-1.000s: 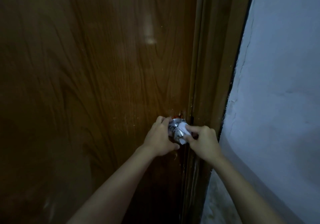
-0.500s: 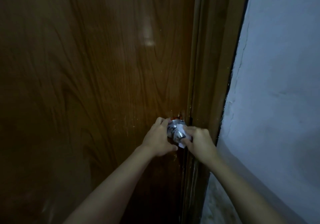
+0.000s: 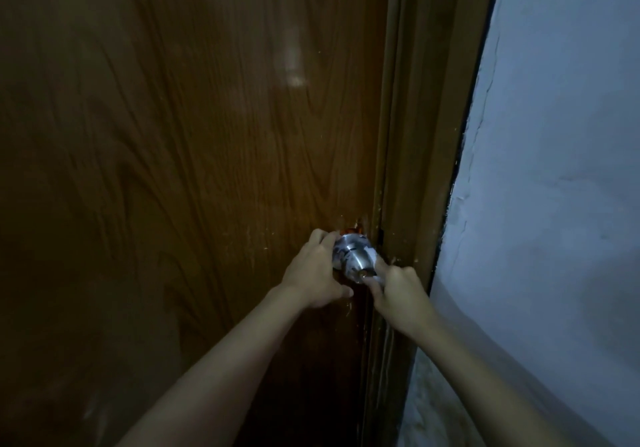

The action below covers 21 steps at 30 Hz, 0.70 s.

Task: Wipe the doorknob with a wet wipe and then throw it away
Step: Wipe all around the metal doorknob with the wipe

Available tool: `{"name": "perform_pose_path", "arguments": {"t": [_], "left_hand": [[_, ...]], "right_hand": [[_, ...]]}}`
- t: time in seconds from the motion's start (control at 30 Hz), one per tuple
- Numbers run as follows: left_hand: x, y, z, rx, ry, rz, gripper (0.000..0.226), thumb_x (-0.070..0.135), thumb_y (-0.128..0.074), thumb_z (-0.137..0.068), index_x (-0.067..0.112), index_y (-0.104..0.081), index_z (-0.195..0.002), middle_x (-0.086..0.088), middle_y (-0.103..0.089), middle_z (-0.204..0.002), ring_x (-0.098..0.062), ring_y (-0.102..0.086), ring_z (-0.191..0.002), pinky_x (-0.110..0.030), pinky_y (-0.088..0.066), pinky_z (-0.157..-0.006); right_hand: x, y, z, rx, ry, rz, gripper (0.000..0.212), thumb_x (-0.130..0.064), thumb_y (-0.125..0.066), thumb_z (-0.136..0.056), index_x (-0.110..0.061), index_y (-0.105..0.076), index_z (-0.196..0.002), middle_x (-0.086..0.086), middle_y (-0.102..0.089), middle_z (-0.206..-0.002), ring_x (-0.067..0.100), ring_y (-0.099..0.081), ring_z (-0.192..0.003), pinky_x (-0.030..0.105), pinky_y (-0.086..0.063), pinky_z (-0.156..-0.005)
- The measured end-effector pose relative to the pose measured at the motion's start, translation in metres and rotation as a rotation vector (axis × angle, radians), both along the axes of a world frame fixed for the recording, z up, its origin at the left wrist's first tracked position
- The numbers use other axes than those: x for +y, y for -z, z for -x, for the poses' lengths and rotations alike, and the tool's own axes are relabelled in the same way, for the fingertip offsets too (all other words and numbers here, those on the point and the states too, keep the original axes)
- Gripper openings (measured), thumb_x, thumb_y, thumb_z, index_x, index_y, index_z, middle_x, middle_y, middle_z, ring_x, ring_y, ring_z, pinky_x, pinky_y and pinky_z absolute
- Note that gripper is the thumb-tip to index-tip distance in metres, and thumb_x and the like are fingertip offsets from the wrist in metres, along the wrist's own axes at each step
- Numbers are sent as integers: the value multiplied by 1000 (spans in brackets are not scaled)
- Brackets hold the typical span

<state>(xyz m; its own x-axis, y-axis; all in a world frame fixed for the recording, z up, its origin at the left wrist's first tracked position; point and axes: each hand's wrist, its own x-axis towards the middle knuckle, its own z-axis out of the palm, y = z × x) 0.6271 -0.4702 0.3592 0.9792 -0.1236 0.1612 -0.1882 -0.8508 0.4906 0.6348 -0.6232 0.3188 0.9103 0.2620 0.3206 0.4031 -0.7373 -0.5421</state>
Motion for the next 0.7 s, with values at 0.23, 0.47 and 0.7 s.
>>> {"name": "perform_pose_path", "arguments": {"t": [0.23,0.47,0.7], "left_hand": [[1,1,-2,-3,10,-37,103,25,-83,-64,14,-20,-145,0,-30,-140,-21,-37,-131,-40,-39,-108],[3,3,-1,12,22,-27,104,25,-83,-64,16,-19,-146,2,-29,-139,-20,-37,-130,-40,-40,-107],[3,2,-2,14,28,-35,105,27,-82,-65,15,-17,-146,1,-28,-141,-21,-36,-131,-40,-39,-107]], "right_hand": [[8,1,8,-4,-47,77,82,0,-48,-88,-19,6,-146,17,-13,-156,33,-45,-126,52,-44,-99],[5,19,12,-49,1,12,86,9,-51,-82,-18,-1,-146,10,-16,-156,29,-31,-138,49,-37,-108],[14,11,21,-172,-58,21,77,8,-53,-82,-11,-13,-145,16,-18,-154,31,-32,-137,42,-37,-109]]}}
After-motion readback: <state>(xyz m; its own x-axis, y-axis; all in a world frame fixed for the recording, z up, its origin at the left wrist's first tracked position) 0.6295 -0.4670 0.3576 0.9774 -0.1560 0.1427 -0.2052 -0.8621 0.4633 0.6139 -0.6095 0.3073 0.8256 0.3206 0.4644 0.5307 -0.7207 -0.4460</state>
